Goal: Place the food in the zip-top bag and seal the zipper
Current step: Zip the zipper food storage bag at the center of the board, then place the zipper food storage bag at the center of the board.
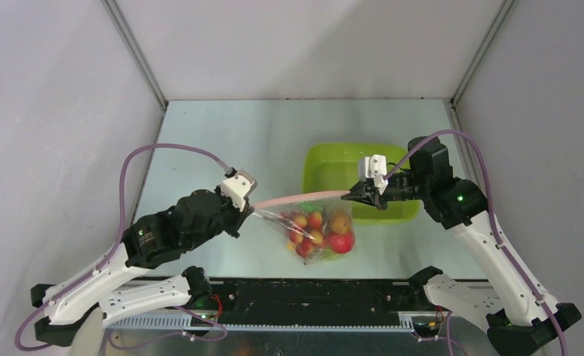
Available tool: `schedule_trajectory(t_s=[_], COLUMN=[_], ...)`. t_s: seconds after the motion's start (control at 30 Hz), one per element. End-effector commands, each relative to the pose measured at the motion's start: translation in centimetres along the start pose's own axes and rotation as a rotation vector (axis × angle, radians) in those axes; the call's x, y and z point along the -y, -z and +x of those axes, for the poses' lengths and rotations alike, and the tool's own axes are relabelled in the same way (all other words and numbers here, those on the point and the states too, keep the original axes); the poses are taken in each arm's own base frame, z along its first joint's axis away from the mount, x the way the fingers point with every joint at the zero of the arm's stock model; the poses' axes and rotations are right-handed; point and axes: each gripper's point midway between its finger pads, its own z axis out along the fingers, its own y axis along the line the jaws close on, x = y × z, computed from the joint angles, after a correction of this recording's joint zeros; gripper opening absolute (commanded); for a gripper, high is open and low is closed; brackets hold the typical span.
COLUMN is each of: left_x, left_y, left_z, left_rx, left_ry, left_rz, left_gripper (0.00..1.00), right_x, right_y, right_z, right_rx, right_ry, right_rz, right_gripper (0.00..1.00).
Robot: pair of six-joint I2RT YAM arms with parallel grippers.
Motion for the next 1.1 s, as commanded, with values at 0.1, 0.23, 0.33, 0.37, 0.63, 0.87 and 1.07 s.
schedule_trajectory(t_s=[0.1, 0.23, 0.33, 0.37, 0.63, 0.87, 1.07], left_x=[-5.7, -6.9, -8.0, -8.3, -11.8, -15.8, -18.5], left_y=[1.9, 2.4, 2.9, 3.1, 4.6, 3.3, 1.3], left_z=[2.3, 0.2, -2.2, -2.7, -3.7, -1.1, -1.2], left_rx=[-0.092, -0.003, 0.093, 0.114, 0.151, 0.025, 0.051], left_ry=[-0.021, 0.036, 0.099, 0.124, 0.231, 0.353, 0.423], left_rz=[-0.302, -0.385, -0.460, -0.480, -0.776, -1.007, -1.046], left_gripper=[0.00, 0.00, 0.00, 0.00, 0.00, 0.00, 0.02], right_x=[1.1, 1.1, 1.3, 1.1, 4.0, 7.7, 14.4], right_y=[1.2, 0.4, -1.2, -2.0, -9.2, -14.9, -17.3], right_z=[-0.9, -2.0, -2.9, -2.7, -2.5, 0.3, 2.4], right_rx=[0.016, 0.098, 0.206, 0.205, 0.209, 0.191, 0.204], right_ry=[0.023, 0.005, -0.014, -0.056, -0.151, -0.308, -0.381], right_rz=[0.085, 0.057, 0.005, -0.011, 0.056, 0.150, 0.385], right_gripper=[0.00, 0.00, 0.00, 0.00, 0.00, 0.00, 0.02])
